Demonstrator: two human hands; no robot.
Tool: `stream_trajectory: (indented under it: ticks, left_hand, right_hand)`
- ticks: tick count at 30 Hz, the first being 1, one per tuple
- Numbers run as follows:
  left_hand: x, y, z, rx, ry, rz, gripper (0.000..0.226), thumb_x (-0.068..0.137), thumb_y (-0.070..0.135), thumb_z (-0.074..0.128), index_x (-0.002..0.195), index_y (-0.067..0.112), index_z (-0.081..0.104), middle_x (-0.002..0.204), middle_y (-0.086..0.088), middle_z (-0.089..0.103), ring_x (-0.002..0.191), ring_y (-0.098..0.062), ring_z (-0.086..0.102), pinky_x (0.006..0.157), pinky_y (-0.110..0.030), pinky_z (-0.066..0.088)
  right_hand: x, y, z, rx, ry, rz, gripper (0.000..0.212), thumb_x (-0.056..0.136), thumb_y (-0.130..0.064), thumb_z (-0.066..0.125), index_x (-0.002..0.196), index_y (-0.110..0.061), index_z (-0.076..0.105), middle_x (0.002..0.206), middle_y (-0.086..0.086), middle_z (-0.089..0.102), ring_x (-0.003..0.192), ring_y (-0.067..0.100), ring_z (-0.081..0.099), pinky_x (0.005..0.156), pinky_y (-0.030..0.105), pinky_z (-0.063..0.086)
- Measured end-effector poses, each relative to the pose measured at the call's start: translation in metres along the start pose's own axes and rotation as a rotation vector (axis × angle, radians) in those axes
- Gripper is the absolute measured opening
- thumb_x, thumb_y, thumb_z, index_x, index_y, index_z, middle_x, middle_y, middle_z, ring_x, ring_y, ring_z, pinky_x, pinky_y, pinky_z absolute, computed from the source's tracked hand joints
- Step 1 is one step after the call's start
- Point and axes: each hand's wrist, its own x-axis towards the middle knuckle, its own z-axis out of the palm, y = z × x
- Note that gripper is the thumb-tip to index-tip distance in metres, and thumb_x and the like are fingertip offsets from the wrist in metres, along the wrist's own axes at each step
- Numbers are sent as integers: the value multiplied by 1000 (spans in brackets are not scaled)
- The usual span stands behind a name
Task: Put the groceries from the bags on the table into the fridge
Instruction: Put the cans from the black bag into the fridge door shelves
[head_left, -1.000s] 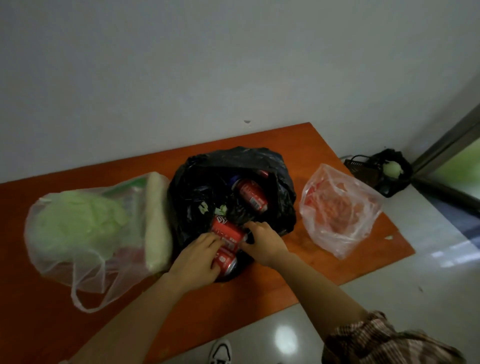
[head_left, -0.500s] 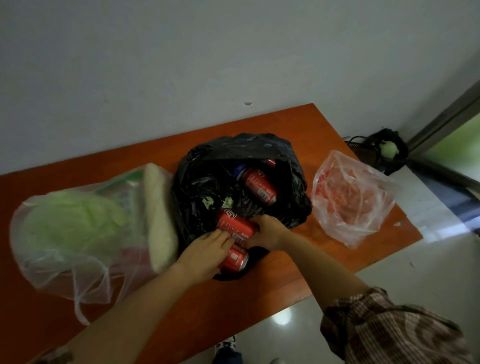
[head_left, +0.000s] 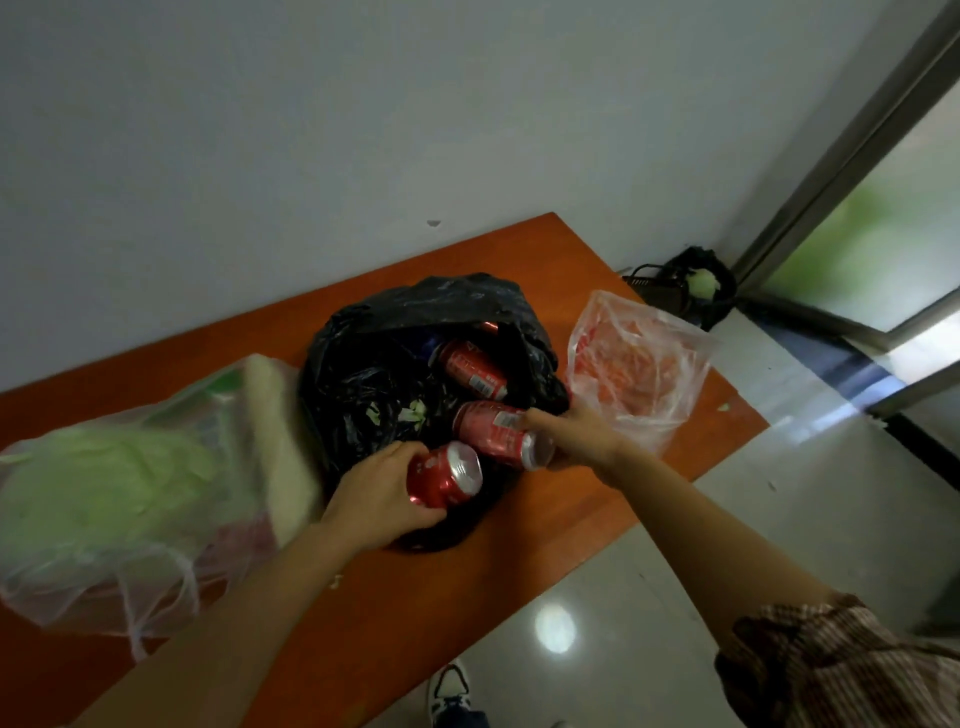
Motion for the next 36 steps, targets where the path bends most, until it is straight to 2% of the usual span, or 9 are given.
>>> stream_trajectory:
  ticks: [5, 9, 11, 15, 18, 20, 25, 29, 36]
  left_hand:
    - [0, 51, -22, -423, 274, -138, 67, 61, 34, 87, 120, 19, 59, 101, 11, 57, 91, -5, 55, 82, -22, 43]
    - [13, 103, -26, -609, 293, -90, 54, 64, 34, 86, 111, 24, 61, 100, 7, 63, 89, -8, 60, 80, -24, 47]
    - [16, 135, -21, -638, 269, -49, 51, 66, 34, 84, 110, 25, 60, 99, 8, 62, 90, -9, 60, 79, -24, 46]
    - [12, 212, 7, -758, 188, 10, 48, 68, 34, 82, 110, 18, 65, 103, 2, 67, 94, -13, 63, 85, -31, 51]
    - [-2, 286, 35, -830, 109, 67, 55, 70, 35, 79, 118, 15, 62, 106, 0, 67, 98, -17, 64, 88, -36, 52]
    - [-17, 340, 56, -861, 53, 110, 58, 68, 39, 80, 117, 15, 62, 105, -1, 68, 93, -17, 66, 81, -34, 55]
    - [-68, 476, 118, -957, -84, 184, 49, 69, 34, 81, 110, 14, 64, 101, -6, 70, 89, -20, 68, 80, -38, 57]
    - [-115, 578, 164, -990, -199, 282, 43, 73, 26, 79, 110, 10, 66, 94, -4, 69, 79, -10, 65, 65, -23, 50]
    - [-158, 736, 229, -1009, -524, 410, 55, 73, 28, 79, 121, 9, 59, 110, -7, 68, 98, -22, 66, 89, -43, 54]
  right_hand:
    - [-41, 5, -42, 224, 18, 51, 52, 81, -44, 66, 116, -7, 58, 107, 16, 66, 96, 28, 67, 80, 36, 57]
    - [-81, 17, -76, 417, 99, 39, 33, 86, -42, 61, 105, -16, 54, 106, 14, 63, 99, 27, 64, 85, 35, 55]
    - [-104, 30, -96, 494, 171, 33, 40, 85, -45, 61, 111, -15, 51, 109, 15, 62, 100, 27, 63, 80, 33, 55]
    - [-164, 65, -143, 621, 298, -2, 53, 84, -46, 60, 122, -10, 52, 110, 17, 62, 97, 24, 62, 76, 30, 53]
    - [-222, 96, -184, 771, 385, -63, 41, 86, -38, 57, 111, -5, 57, 84, 14, 61, 67, 16, 58, 65, 25, 49]
    - [-263, 126, -213, 844, 436, -82, 44, 85, -37, 57, 111, -2, 57, 79, 13, 61, 60, 14, 58, 62, 23, 49]
    - [-374, 213, -279, 1006, 606, -114, 39, 84, -38, 59, 101, -3, 59, 99, 18, 65, 95, 26, 61, 87, 32, 50]
    - [-464, 271, -330, 1112, 744, -194, 65, 58, -35, 76, 110, 0, 59, 109, 18, 64, 96, 24, 62, 76, 29, 54]
    - [-581, 351, -412, 1147, 992, -335, 65, 70, -29, 71, 127, -7, 49, 119, 17, 60, 109, 28, 60, 84, 34, 52]
